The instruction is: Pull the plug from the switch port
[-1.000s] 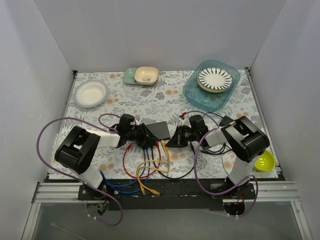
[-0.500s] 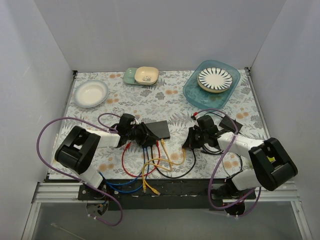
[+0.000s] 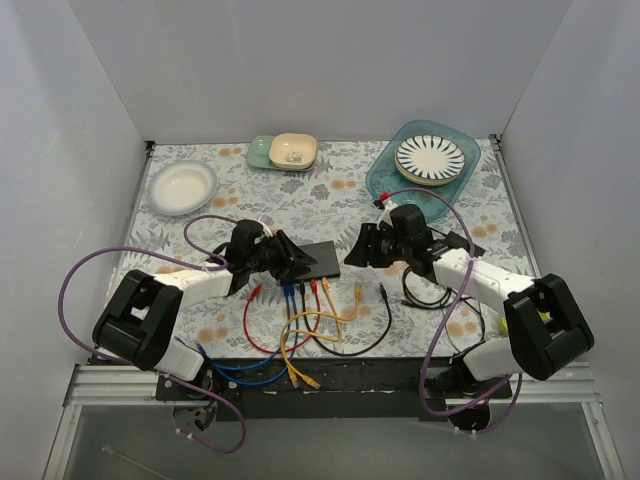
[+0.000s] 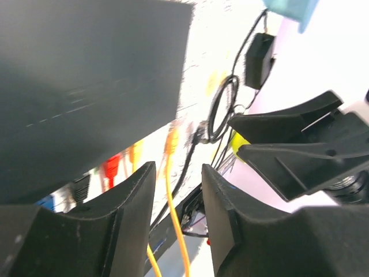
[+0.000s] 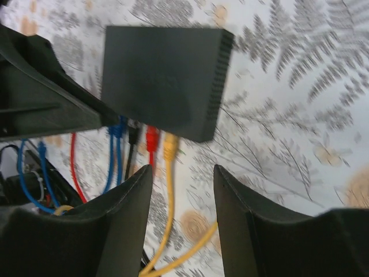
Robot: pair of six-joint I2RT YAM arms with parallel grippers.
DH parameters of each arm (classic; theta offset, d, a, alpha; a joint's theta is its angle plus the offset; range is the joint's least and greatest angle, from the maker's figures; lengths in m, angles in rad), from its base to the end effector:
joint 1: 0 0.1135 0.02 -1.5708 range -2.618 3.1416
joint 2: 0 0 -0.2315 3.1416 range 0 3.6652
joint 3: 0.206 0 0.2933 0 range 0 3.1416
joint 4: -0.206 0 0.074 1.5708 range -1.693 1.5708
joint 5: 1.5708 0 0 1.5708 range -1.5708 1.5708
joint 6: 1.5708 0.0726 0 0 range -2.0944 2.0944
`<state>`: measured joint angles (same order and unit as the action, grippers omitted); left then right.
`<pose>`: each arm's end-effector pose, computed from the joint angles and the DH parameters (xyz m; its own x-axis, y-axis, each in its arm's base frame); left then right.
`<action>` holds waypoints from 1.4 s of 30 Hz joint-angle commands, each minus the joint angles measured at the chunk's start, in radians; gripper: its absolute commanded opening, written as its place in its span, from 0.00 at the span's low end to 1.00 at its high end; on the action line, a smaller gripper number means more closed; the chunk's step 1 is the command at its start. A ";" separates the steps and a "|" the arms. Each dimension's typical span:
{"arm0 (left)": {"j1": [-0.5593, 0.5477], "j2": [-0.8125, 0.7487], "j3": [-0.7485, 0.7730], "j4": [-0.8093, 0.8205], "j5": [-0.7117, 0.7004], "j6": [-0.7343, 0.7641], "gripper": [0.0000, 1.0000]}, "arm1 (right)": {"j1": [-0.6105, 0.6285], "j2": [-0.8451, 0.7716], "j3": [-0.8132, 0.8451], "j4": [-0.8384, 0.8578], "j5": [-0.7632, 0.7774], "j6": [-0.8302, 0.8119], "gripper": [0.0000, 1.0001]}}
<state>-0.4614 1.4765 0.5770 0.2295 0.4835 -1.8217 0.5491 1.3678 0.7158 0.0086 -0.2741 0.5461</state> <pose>0.2824 -0.1781 0.0706 -0.5598 -0.6795 0.4743 -0.7175 0.1113 -0.6876 0.2909 0.2010 0.1274 -0.7942 0.1002 -0.5994 -0.3214 0.7678 0.5543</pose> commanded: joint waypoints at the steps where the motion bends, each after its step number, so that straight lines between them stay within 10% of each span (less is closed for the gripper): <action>1: 0.001 -0.053 0.037 -0.030 -0.051 0.027 0.38 | 0.015 0.124 0.106 0.131 -0.124 0.046 0.52; 42: 0.004 0.010 0.034 -0.286 -0.131 0.116 0.38 | 0.075 0.473 -0.050 0.653 -0.165 0.508 0.44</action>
<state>-0.4603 1.4948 0.6216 -0.0437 0.3569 -1.7256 0.6285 1.8233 0.6899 0.5697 -0.4854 0.9775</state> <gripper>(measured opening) 0.380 0.438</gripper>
